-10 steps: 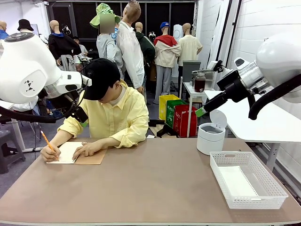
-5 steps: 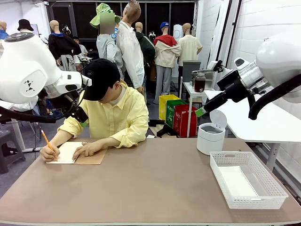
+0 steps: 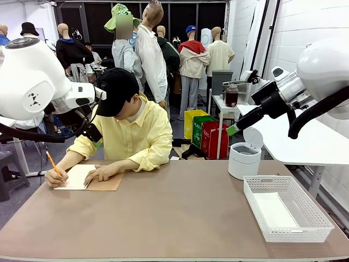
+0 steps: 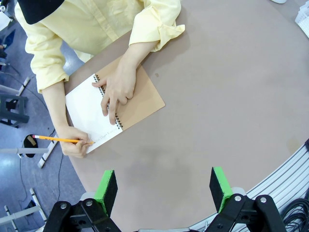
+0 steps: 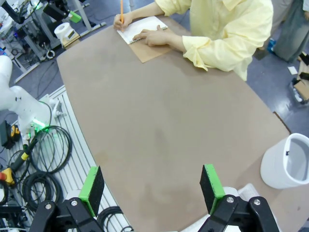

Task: Sort the paper based on its condition.
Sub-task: If a person hands you a paper, place it in the Organizing basket , and if it's crumpled, put it in the Trash can.

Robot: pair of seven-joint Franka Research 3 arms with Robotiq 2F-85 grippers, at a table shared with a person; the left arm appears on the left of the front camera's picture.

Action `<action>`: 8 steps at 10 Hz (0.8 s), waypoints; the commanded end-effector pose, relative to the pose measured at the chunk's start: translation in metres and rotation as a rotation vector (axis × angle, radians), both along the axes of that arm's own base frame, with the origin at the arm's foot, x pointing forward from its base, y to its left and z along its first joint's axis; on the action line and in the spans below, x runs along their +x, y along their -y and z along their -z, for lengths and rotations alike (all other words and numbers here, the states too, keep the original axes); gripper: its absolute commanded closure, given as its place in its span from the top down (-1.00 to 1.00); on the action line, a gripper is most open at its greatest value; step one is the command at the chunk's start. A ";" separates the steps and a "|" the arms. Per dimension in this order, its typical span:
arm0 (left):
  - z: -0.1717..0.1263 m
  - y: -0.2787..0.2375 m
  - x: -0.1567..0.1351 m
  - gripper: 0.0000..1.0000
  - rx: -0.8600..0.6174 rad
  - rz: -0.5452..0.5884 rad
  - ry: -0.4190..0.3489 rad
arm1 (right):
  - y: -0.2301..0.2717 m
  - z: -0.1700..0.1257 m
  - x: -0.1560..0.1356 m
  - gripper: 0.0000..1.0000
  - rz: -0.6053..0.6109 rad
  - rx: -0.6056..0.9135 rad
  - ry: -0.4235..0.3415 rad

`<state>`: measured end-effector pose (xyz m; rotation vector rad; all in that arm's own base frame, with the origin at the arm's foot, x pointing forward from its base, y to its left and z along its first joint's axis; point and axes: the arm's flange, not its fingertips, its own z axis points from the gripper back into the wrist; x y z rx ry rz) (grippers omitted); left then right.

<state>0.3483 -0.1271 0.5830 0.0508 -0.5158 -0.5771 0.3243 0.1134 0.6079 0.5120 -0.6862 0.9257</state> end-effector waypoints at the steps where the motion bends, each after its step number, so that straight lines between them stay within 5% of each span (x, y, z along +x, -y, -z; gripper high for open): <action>1: 0.000 -0.001 0.000 1.00 -0.003 0.004 0.005 | 0.001 0.000 0.000 1.00 -0.004 0.004 -0.005; 8: 0.000 -0.001 0.000 1.00 -0.003 0.004 0.005 | 0.001 0.000 0.000 1.00 -0.004 0.004 -0.005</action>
